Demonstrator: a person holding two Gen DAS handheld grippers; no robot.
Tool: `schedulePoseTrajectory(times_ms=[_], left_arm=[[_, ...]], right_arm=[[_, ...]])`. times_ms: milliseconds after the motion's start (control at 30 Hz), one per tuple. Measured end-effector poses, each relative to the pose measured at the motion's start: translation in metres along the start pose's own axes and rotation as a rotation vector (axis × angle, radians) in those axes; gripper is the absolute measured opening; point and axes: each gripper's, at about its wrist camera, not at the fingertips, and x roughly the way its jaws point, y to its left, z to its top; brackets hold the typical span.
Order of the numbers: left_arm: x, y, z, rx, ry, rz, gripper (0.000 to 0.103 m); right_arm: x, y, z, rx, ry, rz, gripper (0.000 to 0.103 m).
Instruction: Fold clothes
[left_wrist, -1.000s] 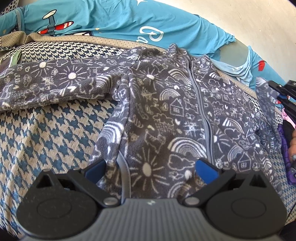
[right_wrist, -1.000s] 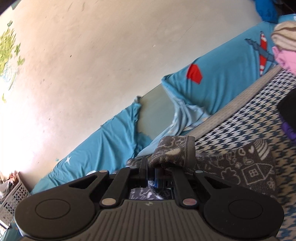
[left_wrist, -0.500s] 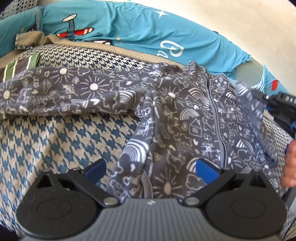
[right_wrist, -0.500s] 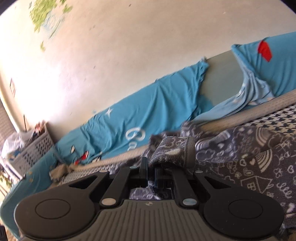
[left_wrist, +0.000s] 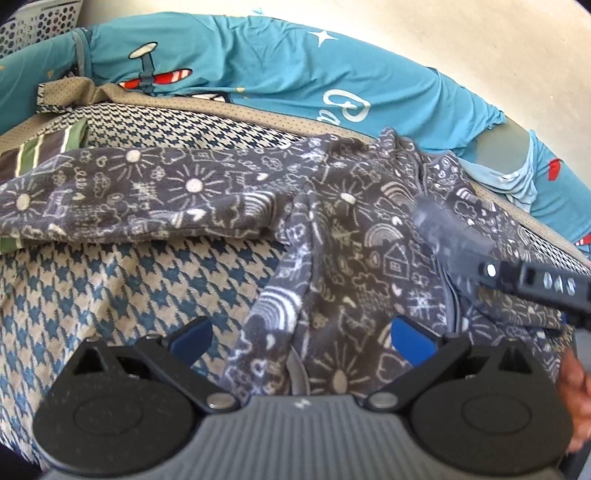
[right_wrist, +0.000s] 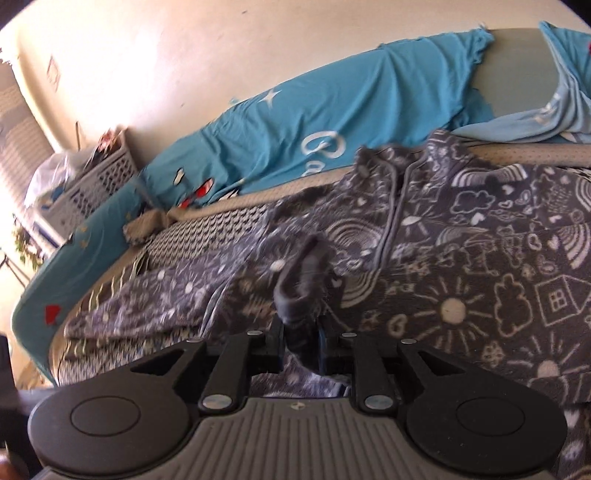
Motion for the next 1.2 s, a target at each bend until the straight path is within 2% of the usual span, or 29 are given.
schedulePoseTrajectory(times_ms=[133, 333, 467, 600, 700, 833, 1000, 1200], left_arm=[[-0.002, 0.004, 0.002, -0.009, -0.018, 0.025, 0.103], [-0.002, 0.009, 0.004, -0.036, -0.027, 0.053, 0.103], [0.0, 0.008, 0.004, -0.036, -0.027, 0.059, 0.103], [0.003, 0.005, 0.003, -0.023, -0.016, 0.065, 0.103], [0.005, 0.006, 0.004, -0.023, -0.012, 0.069, 0.103], [0.008, 0.009, 0.006, -0.034, 0.002, 0.076, 0.103], [0.009, 0.015, 0.008, -0.054, 0.01, 0.096, 0.103], [0.02, 0.024, 0.01, -0.1, 0.085, 0.11, 0.103]], right_arm=[[-0.009, 0.008, -0.009, -0.019, -0.033, -0.011, 0.022], [-0.022, 0.006, -0.026, 0.069, -0.015, 0.074, 0.024], [-0.033, 0.008, -0.036, -0.004, -0.033, 0.017, 0.026], [-0.043, -0.003, -0.03, 0.048, -0.111, -0.062, 0.028], [-0.05, -0.007, -0.021, 0.088, -0.188, -0.119, 0.036], [-0.049, -0.011, -0.016, 0.128, -0.224, -0.154, 0.039], [-0.038, -0.007, -0.016, 0.126, -0.2, -0.152, 0.039], [-0.018, 0.0, -0.019, 0.111, -0.147, -0.163, 0.04]])
